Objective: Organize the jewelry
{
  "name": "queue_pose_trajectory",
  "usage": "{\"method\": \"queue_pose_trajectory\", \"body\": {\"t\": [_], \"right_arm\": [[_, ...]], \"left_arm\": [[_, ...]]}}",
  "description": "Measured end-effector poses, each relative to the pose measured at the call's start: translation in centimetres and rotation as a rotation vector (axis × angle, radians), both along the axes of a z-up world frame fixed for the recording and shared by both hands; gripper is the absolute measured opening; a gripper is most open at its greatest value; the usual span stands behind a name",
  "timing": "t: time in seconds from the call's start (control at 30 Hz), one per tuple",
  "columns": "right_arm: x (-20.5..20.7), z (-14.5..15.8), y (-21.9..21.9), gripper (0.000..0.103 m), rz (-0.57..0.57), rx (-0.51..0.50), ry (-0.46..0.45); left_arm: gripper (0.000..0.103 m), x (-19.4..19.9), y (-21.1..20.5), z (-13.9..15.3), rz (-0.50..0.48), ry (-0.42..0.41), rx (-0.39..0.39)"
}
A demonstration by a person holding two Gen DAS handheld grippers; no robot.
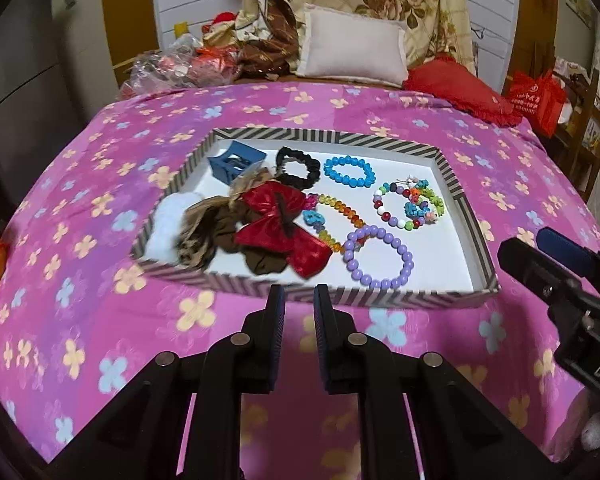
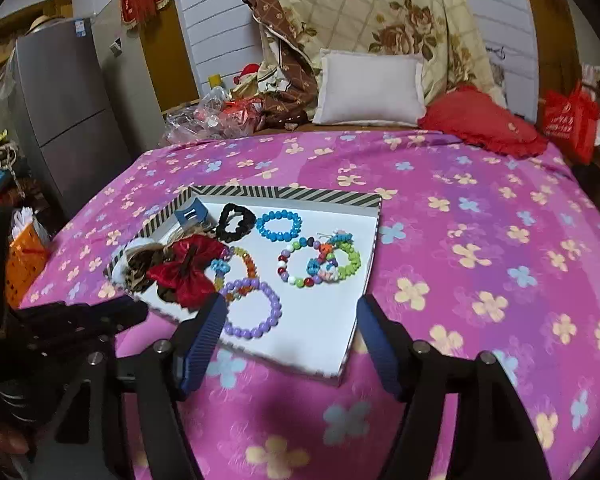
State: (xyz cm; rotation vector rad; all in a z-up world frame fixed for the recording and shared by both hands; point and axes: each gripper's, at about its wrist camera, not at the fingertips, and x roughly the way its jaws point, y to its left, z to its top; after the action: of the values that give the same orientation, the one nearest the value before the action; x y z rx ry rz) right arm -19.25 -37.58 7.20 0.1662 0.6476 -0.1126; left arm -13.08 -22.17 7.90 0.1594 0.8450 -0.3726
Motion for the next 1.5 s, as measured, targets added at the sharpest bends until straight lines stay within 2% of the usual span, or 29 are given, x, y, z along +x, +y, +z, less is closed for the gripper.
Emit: {"method": "queue_pose_trajectory", "body": {"t": [0.27,0.53,0.83,1.5], "right_arm": [[-3.2,0.5,3.1,0.082,-0.001,-0.026,-0.027],[-4.8,0.3,4.6,0.083,-0.006,-0.012,-0.021],[-5.4,0.3,5.4,0.084,-0.001,-0.014,-0.016],[-5.8,1.3,6.0,0.084,0.008,-0.023,-0.014]], "left_arm": [[0.013,-2.9,2.6,0.9,0.020,-0.030,-0.018],[0.013,-4.2,4.3,1.8,0.043,-0.057,-0.030],[0.013,-5.3,5.3,3.1,0.052,-0.102,-0.034],[0.013,-6.0,5.8,3.7,0.060,-0.120,-0.034]]}}
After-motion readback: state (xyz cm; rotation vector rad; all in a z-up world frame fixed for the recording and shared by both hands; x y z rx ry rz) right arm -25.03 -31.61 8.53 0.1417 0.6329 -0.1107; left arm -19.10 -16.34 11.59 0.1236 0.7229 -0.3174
